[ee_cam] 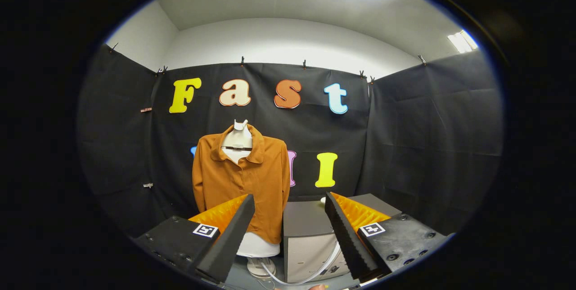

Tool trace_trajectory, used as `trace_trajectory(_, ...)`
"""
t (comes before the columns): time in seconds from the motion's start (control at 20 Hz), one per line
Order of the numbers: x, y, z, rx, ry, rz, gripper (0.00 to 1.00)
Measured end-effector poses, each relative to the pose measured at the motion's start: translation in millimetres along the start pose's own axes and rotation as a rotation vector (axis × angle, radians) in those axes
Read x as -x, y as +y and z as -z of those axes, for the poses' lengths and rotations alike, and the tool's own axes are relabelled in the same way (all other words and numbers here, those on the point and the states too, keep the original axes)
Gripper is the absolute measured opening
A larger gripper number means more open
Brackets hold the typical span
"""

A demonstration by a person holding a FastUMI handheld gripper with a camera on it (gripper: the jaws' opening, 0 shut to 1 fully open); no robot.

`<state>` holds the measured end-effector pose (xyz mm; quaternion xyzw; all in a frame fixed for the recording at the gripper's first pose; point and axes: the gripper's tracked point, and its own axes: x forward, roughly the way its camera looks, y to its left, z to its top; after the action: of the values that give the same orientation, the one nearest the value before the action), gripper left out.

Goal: Iron the clothes twice with a garment steamer, once on the left side and once on the right side.

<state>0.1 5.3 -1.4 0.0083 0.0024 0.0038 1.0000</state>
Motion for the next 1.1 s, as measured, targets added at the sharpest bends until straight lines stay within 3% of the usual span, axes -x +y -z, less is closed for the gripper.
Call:
trace_trajectory(0.45, -71.1, -42.7, 36.6, -0.034, 0.075, 0.002, 0.98)
trace_trajectory(0.8, -148.6, -99.3, 103.2, -0.098, 0.263, -0.020, 0.99)
trace_trajectory(1.1, -212.0, -157.9, 182.0, -0.160, 0.473, 0.013, 0.99)
